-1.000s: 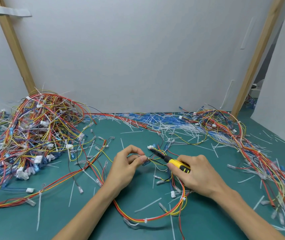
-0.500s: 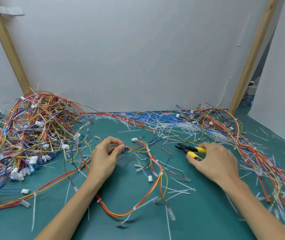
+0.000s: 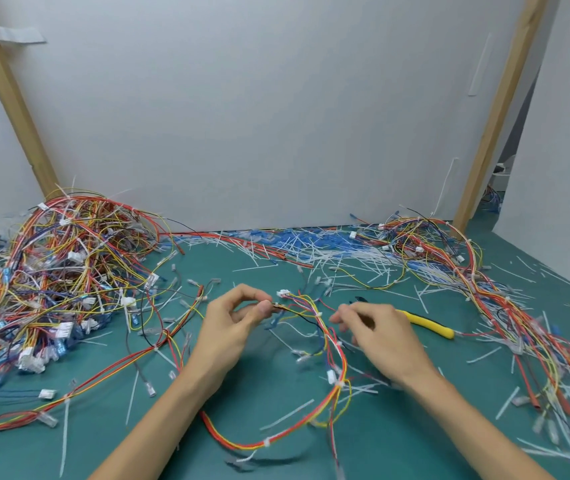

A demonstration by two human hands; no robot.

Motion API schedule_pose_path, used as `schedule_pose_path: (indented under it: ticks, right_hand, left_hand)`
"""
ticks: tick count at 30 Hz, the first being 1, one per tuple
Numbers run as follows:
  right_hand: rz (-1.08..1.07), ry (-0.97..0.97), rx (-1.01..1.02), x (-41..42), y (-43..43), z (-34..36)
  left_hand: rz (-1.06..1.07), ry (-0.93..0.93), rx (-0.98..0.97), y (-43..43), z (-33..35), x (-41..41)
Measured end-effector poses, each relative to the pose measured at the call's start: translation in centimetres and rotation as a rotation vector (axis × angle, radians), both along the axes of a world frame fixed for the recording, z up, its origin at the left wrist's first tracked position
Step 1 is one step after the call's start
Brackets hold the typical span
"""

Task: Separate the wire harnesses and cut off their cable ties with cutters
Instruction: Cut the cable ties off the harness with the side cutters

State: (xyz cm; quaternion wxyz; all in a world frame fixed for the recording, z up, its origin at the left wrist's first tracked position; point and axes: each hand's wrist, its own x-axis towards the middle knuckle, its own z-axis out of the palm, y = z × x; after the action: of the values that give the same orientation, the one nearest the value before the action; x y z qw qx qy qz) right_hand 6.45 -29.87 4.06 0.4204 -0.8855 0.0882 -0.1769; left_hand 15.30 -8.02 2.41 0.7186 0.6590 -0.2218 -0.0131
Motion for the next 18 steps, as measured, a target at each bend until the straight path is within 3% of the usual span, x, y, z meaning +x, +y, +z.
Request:
schedule_pose_path:
  ticks: [3, 6, 9, 12, 15, 18]
  right_hand:
    - [0.074, 0.279, 0.396, 0.0, 0.7, -0.4]
    - [0.167, 0.357, 0.544, -0.1, 0.5, -0.7]
    - [0.21, 0.243, 0.631, 0.1, 0.2, -0.8]
    - [0.139, 0.067, 0.619, 0.3, -0.3, -0.7]
    - [0.079, -0.07, 0.541, 0.3, -0.5, -0.6]
    - [0.044, -0.13, 0.426, 0.2, -0.4, -0.6]
  left_hand:
    - [-0.131, 0.034, -0.061, -0.9, -0.2, -0.9]
    - [-0.249, 0.084, -0.078, -1.4, -0.4, -1.4]
    - [-0.261, 0.077, -0.088, -1.3, 0.0, -1.5]
    - [-0.123, -0.007, -0.024, -1.0, 0.2, -1.4]
    - [0.028, -0.149, 0.218, -0.9, -0.1, -1.3]
    - [0.143, -0.454, 0.472, -0.7, -0.6, -1.6]
